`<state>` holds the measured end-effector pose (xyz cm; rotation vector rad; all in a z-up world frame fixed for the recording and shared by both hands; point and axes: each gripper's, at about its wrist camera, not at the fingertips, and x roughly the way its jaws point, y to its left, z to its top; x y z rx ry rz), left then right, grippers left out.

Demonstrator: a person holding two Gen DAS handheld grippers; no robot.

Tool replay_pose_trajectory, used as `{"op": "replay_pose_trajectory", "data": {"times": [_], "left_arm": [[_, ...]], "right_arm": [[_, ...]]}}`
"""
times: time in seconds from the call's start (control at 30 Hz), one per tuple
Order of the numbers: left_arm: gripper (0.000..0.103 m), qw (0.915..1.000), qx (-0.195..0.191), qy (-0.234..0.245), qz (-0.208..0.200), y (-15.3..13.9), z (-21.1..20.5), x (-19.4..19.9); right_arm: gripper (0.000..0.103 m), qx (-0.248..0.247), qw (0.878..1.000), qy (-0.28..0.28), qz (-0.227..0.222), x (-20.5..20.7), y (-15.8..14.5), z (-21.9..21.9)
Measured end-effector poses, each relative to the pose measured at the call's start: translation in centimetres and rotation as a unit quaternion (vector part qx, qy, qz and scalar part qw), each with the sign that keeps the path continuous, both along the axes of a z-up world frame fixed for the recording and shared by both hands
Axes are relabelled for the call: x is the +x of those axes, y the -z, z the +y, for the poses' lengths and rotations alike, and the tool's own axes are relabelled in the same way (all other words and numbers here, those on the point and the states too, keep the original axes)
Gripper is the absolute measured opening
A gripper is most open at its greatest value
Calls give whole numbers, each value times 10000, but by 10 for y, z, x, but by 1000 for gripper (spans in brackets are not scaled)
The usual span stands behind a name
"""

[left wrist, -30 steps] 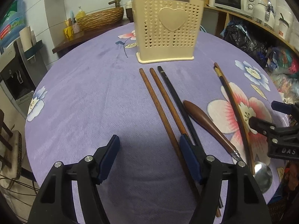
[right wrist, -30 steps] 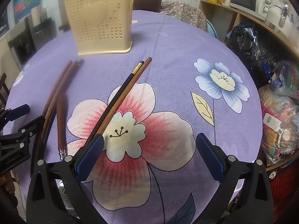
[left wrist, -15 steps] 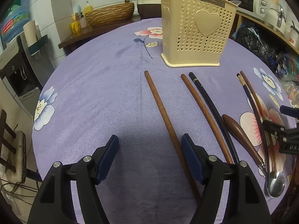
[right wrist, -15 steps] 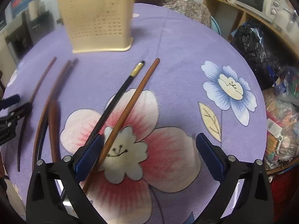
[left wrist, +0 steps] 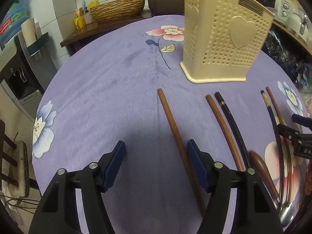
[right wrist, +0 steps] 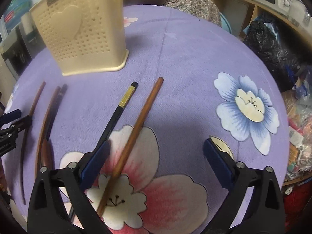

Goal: Organize utensils
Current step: 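Move both open tools back down toward the remaining chopsticks on the tablecloth, then grasp a wooden chopstick with the left tool while the right tool grasps another wooden chopstick, then lift both held chopsticks and carry them above the cream holder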

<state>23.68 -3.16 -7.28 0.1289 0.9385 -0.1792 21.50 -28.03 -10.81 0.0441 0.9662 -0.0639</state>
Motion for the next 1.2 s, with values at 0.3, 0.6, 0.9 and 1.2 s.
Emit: {"op": "replay_pose_trajectory", "data": {"times": [0.3,0.6,0.9,1.2], "left_arm": [[17,9998,109,-21,185,-6,-24,41],[9,9995,267,85,144,-6,-35,45],[9,9997,155,158,49,-6,-32,43],[8,9966,-558,129,-595,-55,-9,16]], "right_arm": [[36,42,10000,-33,19,41,-8,9],[13,106,9997,-237,-4,53,-9,18],[12,466,9984,-256,-191,49,-12,6],[11,1008,9893,-367,-986,13,-64,-14]]}}
